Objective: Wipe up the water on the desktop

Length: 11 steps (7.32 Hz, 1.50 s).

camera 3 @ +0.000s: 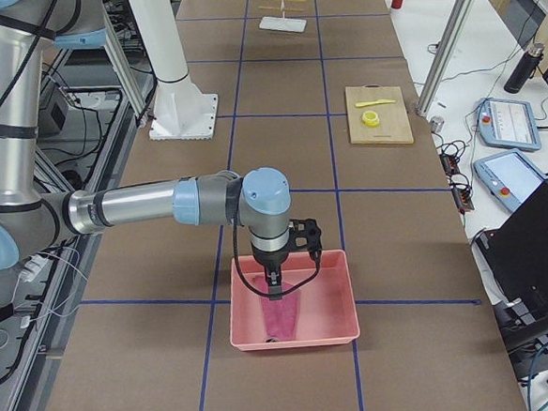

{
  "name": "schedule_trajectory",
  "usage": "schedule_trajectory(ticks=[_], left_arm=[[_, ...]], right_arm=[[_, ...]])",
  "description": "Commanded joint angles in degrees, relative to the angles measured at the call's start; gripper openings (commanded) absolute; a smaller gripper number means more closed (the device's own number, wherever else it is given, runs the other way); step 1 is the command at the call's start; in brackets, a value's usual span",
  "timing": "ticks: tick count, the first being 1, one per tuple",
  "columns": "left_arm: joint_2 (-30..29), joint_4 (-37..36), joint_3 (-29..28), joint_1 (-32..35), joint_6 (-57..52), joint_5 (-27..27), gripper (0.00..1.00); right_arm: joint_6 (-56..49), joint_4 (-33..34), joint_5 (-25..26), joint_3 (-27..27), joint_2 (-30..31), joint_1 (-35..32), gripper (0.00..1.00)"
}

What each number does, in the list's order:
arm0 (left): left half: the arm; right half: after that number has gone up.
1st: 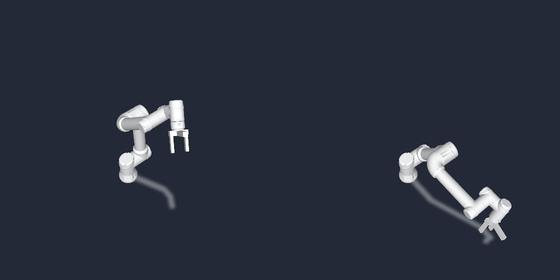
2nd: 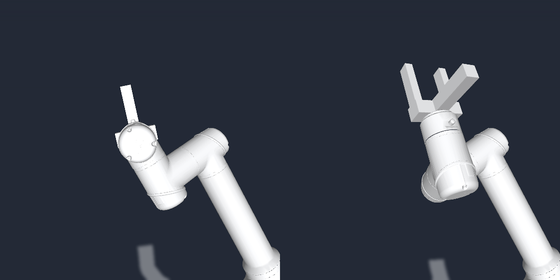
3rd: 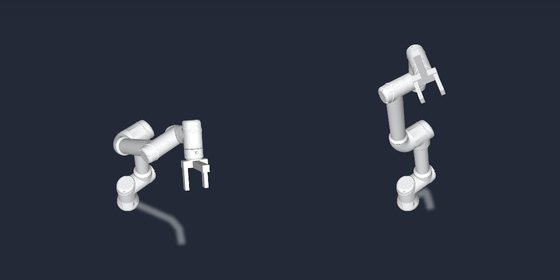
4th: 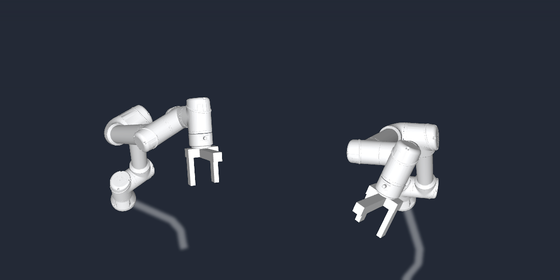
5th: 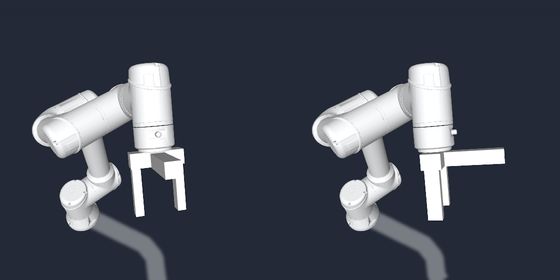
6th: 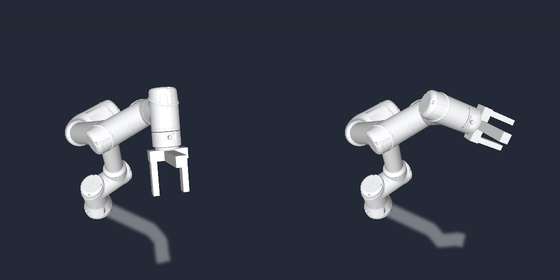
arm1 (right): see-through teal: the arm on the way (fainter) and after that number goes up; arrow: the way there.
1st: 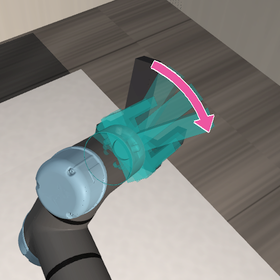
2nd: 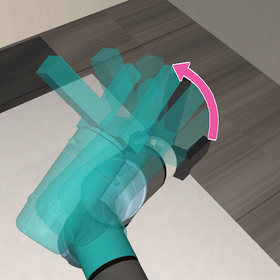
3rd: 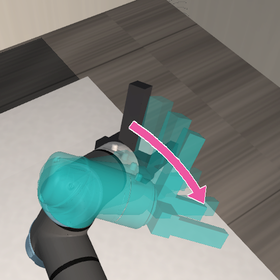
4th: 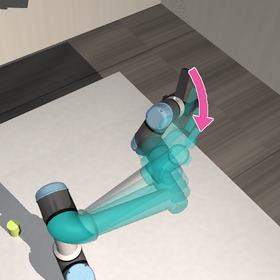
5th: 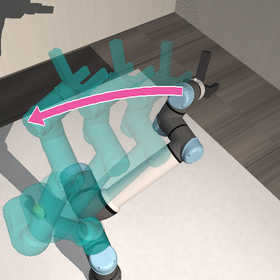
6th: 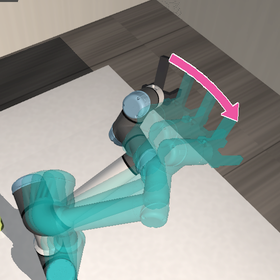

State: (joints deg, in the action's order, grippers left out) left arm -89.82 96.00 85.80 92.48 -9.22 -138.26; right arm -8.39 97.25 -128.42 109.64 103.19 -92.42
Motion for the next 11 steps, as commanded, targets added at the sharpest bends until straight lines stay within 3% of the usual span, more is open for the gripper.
schedule_trajectory(ticks=[1, 5, 8, 11], left_arm=[[0.2, 0.0, -0.1, -0.1, -0.1, 0.0, 0.98], [0.5, 0.0, 0.2, 0.2, -0.1, 0.0, 0.98], [1.0, -4.9, 5.3, 0.8, 0.0, 0.0, 0.98], [1.6, -4.8, 5.0, 0.7, -0.1, 0.2, 0.98]], right_arm=[[4.3, -1.7, 0.1, -1.2, -0.7, 1.6, 1.00], [3.9, -3.3, 0.1, -1.2, -0.6, 2.1, 1.00], [3.8, -3.6, -1.6, -0.6, -0.6, 2.1, 1.00], [3.7, -4.1, -3.2, -0.7, -0.6, 2.1, 1.00]])
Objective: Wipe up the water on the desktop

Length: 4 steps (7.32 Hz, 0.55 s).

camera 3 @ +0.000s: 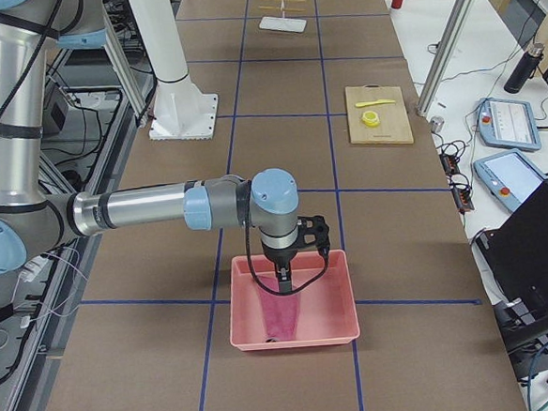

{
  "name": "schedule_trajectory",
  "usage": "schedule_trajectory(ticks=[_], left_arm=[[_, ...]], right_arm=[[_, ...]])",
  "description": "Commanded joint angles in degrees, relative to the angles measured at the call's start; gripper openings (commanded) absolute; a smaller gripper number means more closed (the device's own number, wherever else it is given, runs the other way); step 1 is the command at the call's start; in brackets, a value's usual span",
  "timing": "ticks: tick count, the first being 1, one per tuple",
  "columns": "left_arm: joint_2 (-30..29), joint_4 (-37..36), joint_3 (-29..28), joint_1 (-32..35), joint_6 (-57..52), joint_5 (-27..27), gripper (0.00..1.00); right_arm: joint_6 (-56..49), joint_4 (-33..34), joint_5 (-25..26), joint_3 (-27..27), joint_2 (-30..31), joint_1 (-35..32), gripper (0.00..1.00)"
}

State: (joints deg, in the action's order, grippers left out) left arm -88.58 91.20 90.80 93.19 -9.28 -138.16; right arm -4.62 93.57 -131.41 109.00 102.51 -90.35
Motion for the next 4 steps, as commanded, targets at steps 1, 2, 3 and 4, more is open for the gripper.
schedule_trajectory(ticks=[1, 2, 3, 4], left_arm=[[0.2, 0.1, 0.0, -0.2, 0.0, 2.6, 0.98], [0.1, 0.2, 0.0, -0.3, 0.0, 5.3, 0.98], [0.2, 0.2, 0.0, -0.3, 0.0, 5.4, 0.98], [0.3, 0.2, -0.1, -0.3, 0.0, 5.3, 0.98]], right_arm=[[0.0, -0.5, -0.3, 0.0, 0.1, 0.0, 1.00], [0.0, -0.5, -0.3, 0.1, 0.1, 0.0, 1.00], [0.0, -0.5, -0.3, 0.1, 0.1, 0.0, 1.00], [0.0, -0.5, -0.3, 0.1, 0.1, 0.0, 1.00]])
